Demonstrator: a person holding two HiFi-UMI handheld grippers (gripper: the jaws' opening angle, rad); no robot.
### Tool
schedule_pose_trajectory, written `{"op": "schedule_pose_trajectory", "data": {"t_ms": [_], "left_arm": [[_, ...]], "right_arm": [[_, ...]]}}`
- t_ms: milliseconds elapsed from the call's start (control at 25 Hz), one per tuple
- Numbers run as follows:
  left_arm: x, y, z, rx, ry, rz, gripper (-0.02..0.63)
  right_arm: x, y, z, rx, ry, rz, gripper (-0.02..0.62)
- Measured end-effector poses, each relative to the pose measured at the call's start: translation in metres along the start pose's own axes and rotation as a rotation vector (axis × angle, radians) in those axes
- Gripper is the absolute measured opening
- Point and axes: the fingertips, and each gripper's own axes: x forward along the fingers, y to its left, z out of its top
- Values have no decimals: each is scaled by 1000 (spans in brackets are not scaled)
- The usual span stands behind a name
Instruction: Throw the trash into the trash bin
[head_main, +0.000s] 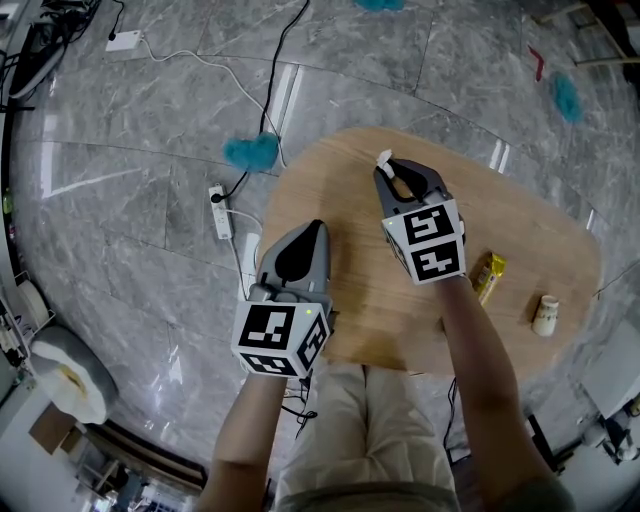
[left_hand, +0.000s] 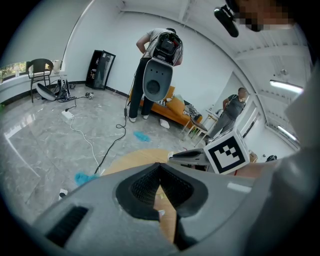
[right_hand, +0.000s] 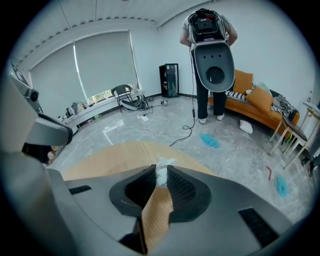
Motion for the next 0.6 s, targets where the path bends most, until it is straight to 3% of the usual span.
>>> {"op": "schedule_pose_trajectory", "data": {"t_ms": [600], "left_arm": [[-17, -26, -7, -14, -21, -10, 0]], "right_arm": [[-45, 5, 9, 5, -59, -25, 66]]}}
